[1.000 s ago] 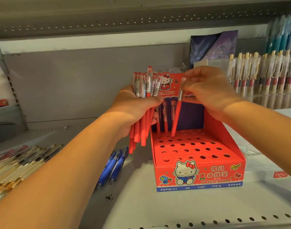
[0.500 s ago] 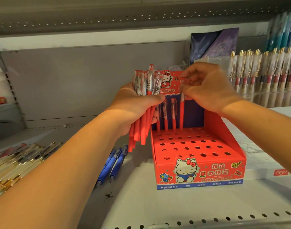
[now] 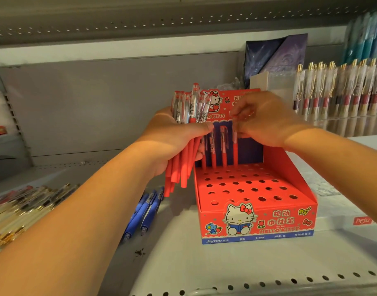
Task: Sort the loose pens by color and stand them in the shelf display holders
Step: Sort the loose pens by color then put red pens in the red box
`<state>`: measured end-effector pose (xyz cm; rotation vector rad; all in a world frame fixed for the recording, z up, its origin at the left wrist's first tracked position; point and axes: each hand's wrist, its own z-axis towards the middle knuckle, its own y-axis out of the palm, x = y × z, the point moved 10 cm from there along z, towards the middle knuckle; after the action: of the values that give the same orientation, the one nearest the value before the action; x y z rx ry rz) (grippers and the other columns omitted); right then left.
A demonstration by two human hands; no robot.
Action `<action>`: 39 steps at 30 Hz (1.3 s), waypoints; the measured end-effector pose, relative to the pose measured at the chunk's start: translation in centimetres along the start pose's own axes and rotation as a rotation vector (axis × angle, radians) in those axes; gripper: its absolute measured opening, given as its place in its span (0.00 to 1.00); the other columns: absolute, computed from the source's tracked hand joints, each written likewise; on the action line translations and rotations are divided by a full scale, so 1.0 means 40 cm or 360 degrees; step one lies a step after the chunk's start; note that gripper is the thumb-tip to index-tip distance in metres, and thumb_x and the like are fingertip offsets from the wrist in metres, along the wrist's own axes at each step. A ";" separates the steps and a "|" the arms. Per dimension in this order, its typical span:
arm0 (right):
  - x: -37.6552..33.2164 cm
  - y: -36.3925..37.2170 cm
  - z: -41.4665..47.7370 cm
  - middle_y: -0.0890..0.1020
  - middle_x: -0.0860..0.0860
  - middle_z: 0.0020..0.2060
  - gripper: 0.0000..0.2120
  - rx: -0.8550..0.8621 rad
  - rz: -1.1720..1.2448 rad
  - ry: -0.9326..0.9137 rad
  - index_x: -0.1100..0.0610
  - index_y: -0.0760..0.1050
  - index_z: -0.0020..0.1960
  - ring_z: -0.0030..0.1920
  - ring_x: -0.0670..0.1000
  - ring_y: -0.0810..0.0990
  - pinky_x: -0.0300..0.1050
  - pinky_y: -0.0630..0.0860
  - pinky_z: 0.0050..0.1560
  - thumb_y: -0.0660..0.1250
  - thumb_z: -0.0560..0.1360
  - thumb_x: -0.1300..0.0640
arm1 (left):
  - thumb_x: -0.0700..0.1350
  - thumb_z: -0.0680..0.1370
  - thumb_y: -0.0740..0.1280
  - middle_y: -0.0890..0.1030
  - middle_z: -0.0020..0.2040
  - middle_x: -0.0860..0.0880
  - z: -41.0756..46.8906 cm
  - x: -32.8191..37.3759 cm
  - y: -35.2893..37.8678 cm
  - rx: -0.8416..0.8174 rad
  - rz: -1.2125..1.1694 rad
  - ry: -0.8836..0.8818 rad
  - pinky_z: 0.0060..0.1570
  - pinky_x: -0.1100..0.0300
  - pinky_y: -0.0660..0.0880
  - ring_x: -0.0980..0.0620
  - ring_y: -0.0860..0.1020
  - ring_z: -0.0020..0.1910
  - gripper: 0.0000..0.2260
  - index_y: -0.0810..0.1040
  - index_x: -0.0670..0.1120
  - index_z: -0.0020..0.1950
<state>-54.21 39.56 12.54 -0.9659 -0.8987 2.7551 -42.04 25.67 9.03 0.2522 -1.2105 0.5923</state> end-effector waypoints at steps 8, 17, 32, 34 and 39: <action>0.002 0.038 -0.012 0.81 0.50 0.43 0.13 -0.0180 -0.0527 -0.0022 0.53 0.78 0.52 0.48 0.53 0.80 0.39 0.72 0.48 0.64 0.74 0.68 | 0.41 0.72 0.77 0.82 0.31 0.46 -0.001 -0.004 0.025 -0.0130 0.0005 0.0004 0.31 0.57 0.79 0.50 0.82 0.29 0.09 0.78 0.46 0.45; -0.081 0.025 -0.033 0.84 0.51 0.36 0.09 -0.0024 0.0927 -0.0031 0.53 0.78 0.48 0.38 0.49 0.84 0.47 0.82 0.45 0.70 0.74 0.66 | 0.40 0.72 0.76 0.81 0.31 0.46 -0.004 -0.003 0.043 -0.0233 0.0021 0.0035 0.31 0.57 0.79 0.50 0.81 0.29 0.08 0.79 0.47 0.47; -0.037 -0.017 -0.029 0.82 0.55 0.42 0.08 0.0249 0.1394 0.0152 0.56 0.76 0.53 0.39 0.51 0.85 0.48 0.82 0.38 0.69 0.76 0.65 | 0.40 0.75 0.71 0.80 0.29 0.45 0.009 -0.010 0.003 0.0018 -0.0141 -0.0063 0.25 0.55 0.78 0.47 0.82 0.26 0.06 0.75 0.43 0.48; -0.028 -0.046 -0.023 0.82 0.51 0.38 0.08 0.0358 0.1007 0.0093 0.54 0.78 0.52 0.37 0.49 0.84 0.46 0.82 0.33 0.71 0.75 0.64 | 0.40 0.75 0.71 0.78 0.26 0.48 0.012 -0.008 -0.004 0.0054 -0.0088 -0.0039 0.26 0.56 0.77 0.49 0.80 0.24 0.06 0.75 0.42 0.48; -0.039 -0.060 -0.012 0.80 0.47 0.40 0.11 0.0366 -0.0011 -0.0094 0.47 0.77 0.51 0.42 0.51 0.82 0.53 0.82 0.45 0.71 0.75 0.62 | 0.41 0.75 0.72 0.78 0.26 0.49 0.015 -0.005 -0.007 0.0069 -0.0047 0.0003 0.28 0.55 0.78 0.50 0.77 0.22 0.06 0.76 0.44 0.46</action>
<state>-52.94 41.37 14.44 -0.8444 -0.5726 2.8149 -42.41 25.07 9.09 0.3054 -1.1910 0.5931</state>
